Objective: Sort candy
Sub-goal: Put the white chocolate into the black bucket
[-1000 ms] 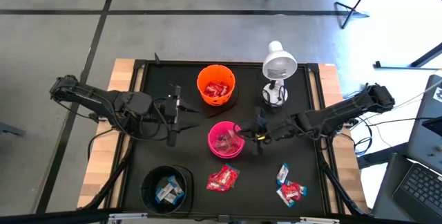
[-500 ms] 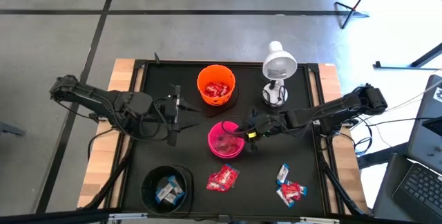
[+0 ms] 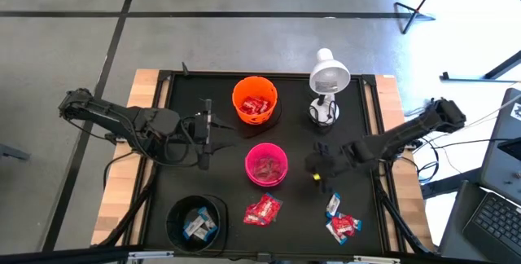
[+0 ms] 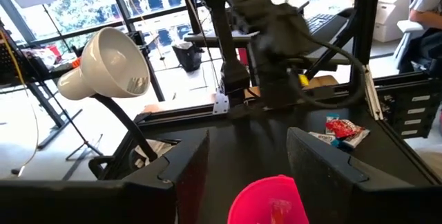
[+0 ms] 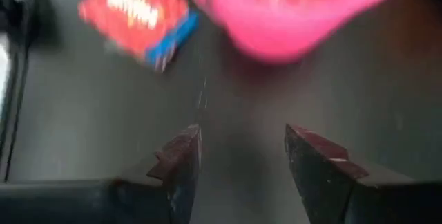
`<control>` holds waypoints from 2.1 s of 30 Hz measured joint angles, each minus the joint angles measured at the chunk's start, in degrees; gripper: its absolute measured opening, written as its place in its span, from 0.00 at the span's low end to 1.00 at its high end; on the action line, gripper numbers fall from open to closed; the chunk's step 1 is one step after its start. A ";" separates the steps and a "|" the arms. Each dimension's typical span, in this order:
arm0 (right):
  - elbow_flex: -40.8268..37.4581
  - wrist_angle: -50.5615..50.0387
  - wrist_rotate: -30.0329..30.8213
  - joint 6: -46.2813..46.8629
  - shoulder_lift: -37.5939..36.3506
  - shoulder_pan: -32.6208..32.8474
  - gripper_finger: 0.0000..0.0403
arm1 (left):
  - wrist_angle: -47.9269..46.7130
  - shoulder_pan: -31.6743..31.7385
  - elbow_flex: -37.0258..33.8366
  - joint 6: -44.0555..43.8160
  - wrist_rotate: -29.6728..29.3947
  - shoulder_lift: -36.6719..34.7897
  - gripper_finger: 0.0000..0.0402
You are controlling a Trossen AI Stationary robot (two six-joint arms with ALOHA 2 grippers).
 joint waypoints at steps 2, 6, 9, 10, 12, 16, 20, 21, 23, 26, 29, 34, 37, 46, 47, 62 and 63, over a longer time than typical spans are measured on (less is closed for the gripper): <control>0.00 -3.01 1.85 4.26 -0.07 3.87 0.49 | -0.01 0.00 0.00 0.06 0.03 0.00 0.46; 0.00 -4.20 5.27 12.86 -0.07 11.68 0.45 | 0.01 0.00 0.00 0.00 0.03 0.00 0.46; 0.00 -4.08 7.65 19.07 -0.07 16.87 0.44 | 0.03 0.00 0.00 -0.02 0.04 0.00 0.46; 0.00 -4.12 8.43 20.96 -0.07 18.54 0.44 | 0.04 0.00 0.00 -0.02 0.06 0.00 0.46; 0.02 -4.56 9.71 24.77 -0.07 21.57 0.44 | 0.03 0.00 0.00 -0.04 0.06 0.00 0.46; 0.02 -6.06 10.41 29.19 -0.07 26.50 0.44 | 0.05 0.00 0.00 -0.70 0.15 0.00 0.46; 0.02 -7.26 10.86 30.49 -0.07 29.01 0.44 | 0.05 0.00 0.00 -1.14 0.15 0.00 0.46; 0.02 -7.41 11.29 30.51 -0.07 29.39 0.44 | 0.05 0.00 0.00 -1.25 0.15 0.00 0.46; 0.02 -7.80 11.80 29.93 0.25 29.74 0.44 | 0.07 0.00 0.00 -1.56 0.15 0.00 0.46; 0.02 -8.46 11.74 25.70 1.02 29.67 0.44 | 0.05 0.00 0.00 -1.60 0.15 0.00 0.46; 0.03 -8.39 11.82 20.60 1.95 29.64 0.45 | 0.05 0.00 0.00 -2.10 0.15 0.00 0.46; 0.04 -10.11 9.48 18.09 3.55 29.65 0.52 | 0.07 0.00 0.00 -2.49 0.13 0.00 0.46; 0.04 -11.78 6.95 17.98 4.43 29.66 0.56 | 0.05 0.00 0.00 -3.17 0.13 0.00 0.46; -1.20 -16.52 4.19 13.63 9.14 29.66 0.64 | 0.05 0.00 0.00 -4.73 0.13 0.00 0.46; -1.54 -16.48 4.02 13.22 9.81 29.66 0.64 | 0.05 0.00 0.00 -5.11 0.13 0.00 0.46; -5.40 -8.81 9.36 6.17 15.87 29.77 0.64 | 0.03 -0.02 0.00 -6.88 0.11 0.00 0.46; -5.44 -8.57 9.96 6.22 15.89 29.77 0.64 | 0.03 -0.02 0.00 -6.90 0.11 0.00 0.46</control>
